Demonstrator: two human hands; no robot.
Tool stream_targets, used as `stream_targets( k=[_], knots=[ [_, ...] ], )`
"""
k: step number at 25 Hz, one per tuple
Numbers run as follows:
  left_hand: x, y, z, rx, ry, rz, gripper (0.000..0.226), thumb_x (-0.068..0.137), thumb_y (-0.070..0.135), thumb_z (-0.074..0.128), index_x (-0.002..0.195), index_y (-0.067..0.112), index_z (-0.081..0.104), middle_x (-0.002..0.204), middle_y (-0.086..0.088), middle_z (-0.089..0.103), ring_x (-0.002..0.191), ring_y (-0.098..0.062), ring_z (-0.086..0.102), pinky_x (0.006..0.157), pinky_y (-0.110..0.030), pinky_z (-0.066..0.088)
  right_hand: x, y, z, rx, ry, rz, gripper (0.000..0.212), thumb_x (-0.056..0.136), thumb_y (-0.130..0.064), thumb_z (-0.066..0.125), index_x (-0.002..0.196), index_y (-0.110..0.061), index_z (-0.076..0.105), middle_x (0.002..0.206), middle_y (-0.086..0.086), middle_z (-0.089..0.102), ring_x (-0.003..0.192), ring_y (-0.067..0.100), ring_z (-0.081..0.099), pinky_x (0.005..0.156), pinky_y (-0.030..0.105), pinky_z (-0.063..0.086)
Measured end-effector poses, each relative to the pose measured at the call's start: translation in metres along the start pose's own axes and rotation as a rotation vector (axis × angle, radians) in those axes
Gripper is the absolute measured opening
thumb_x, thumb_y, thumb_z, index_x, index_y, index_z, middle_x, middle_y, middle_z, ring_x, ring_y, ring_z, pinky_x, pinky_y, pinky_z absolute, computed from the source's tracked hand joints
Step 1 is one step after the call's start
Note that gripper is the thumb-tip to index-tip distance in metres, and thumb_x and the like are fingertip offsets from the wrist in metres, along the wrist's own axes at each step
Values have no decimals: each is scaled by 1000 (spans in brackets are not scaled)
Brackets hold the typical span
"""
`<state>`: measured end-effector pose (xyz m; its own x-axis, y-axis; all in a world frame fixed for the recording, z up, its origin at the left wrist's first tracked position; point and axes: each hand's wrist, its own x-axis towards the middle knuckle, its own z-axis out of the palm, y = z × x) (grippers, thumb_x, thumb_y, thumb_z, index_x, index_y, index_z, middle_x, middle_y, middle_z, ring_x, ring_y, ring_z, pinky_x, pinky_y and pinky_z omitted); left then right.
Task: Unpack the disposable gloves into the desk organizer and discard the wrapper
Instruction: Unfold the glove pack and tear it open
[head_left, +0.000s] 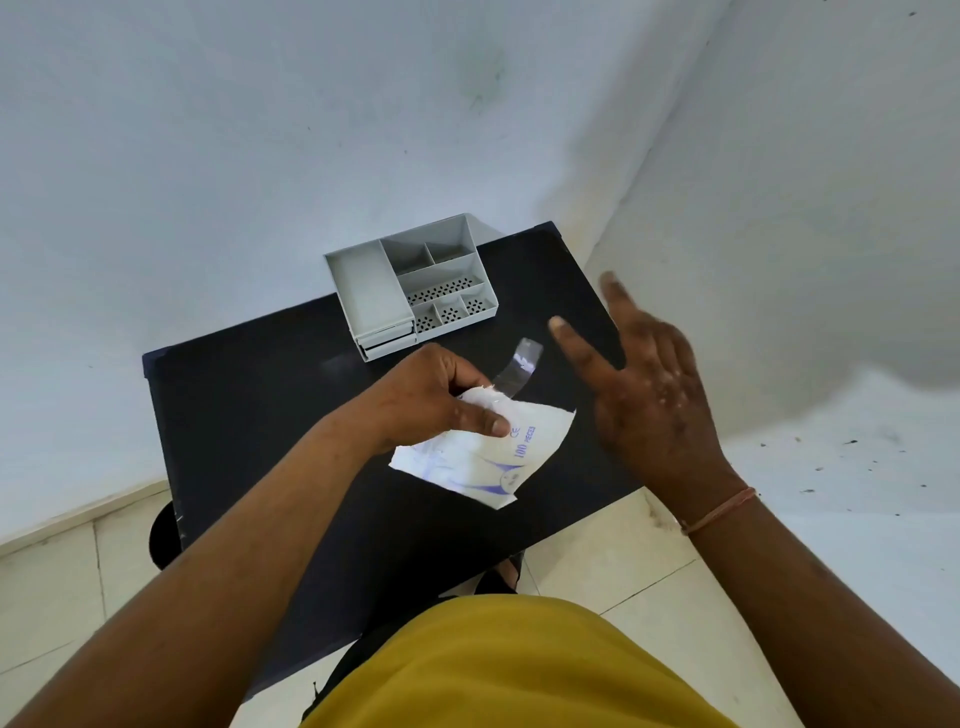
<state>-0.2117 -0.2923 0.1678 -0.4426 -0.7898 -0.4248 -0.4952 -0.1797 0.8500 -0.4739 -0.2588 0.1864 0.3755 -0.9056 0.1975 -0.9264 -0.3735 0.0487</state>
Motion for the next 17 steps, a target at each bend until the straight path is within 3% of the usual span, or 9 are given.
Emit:
stream_targets(
  k=[2, 4, 6, 8, 10, 14, 17],
  knots=[
    [-3, 1, -2, -22, -46, -12, 23, 80, 28, 92, 98, 14, 88, 101, 3, 87, 96, -13, 81, 86, -37, 64, 1, 8, 6, 67, 54, 167, 68, 92, -12, 63, 155, -26, 41, 168, 17, 24, 147, 37, 39, 116, 52, 38],
    [-7, 2, -1, -75, -56, -16, 24, 81, 25, 91, 101, 12, 87, 105, 2, 87, 100, -17, 81, 95, -47, 63, 4, 9, 9, 423, 16, 397, 47, 98, -28, 61, 144, -25, 55, 155, 9, 49, 136, 26, 53, 110, 48, 48],
    [-8, 2, -1, -95, -44, -10, 24, 81, 24, 91, 102, 13, 88, 106, 3, 86, 102, -17, 81, 98, -52, 63, 6, -2, 5, 1041, -190, 640, 34, 100, -34, 60, 132, -26, 66, 129, 1, 71, 117, 19, 68, 101, 47, 57],
    [-7, 0, -1, -86, -27, 22, 25, 80, 23, 91, 102, 13, 88, 106, 2, 87, 102, -17, 81, 98, -51, 63, 8, -14, 0, 1370, -420, 686, 28, 100, -30, 60, 127, -27, 66, 114, -3, 78, 108, 19, 74, 93, 43, 61],
    [-7, -1, -2, -93, -5, 57, 25, 80, 20, 91, 103, 13, 87, 106, 2, 86, 102, -14, 80, 96, -43, 65, 9, -24, -1, 1394, -547, 559, 33, 96, -26, 67, 129, -31, 63, 112, -6, 78, 107, 19, 74, 90, 41, 62],
    [-9, -7, 0, -126, 27, 106, 21, 81, 14, 90, 102, 17, 88, 98, 11, 85, 98, -7, 78, 84, -22, 59, 13, -40, 2, 1185, -529, 433, 44, 88, -19, 77, 120, -42, 59, 97, -15, 78, 96, 9, 75, 89, 36, 61],
    [-12, -13, 1, -173, 129, 192, 21, 81, 9, 90, 95, 24, 88, 110, 7, 83, 111, -12, 75, 99, -38, 59, 13, -48, 6, 1164, -474, 465, 41, 87, -18, 78, 117, -40, 61, 101, -13, 76, 97, 11, 75, 90, 39, 62]
  ],
)
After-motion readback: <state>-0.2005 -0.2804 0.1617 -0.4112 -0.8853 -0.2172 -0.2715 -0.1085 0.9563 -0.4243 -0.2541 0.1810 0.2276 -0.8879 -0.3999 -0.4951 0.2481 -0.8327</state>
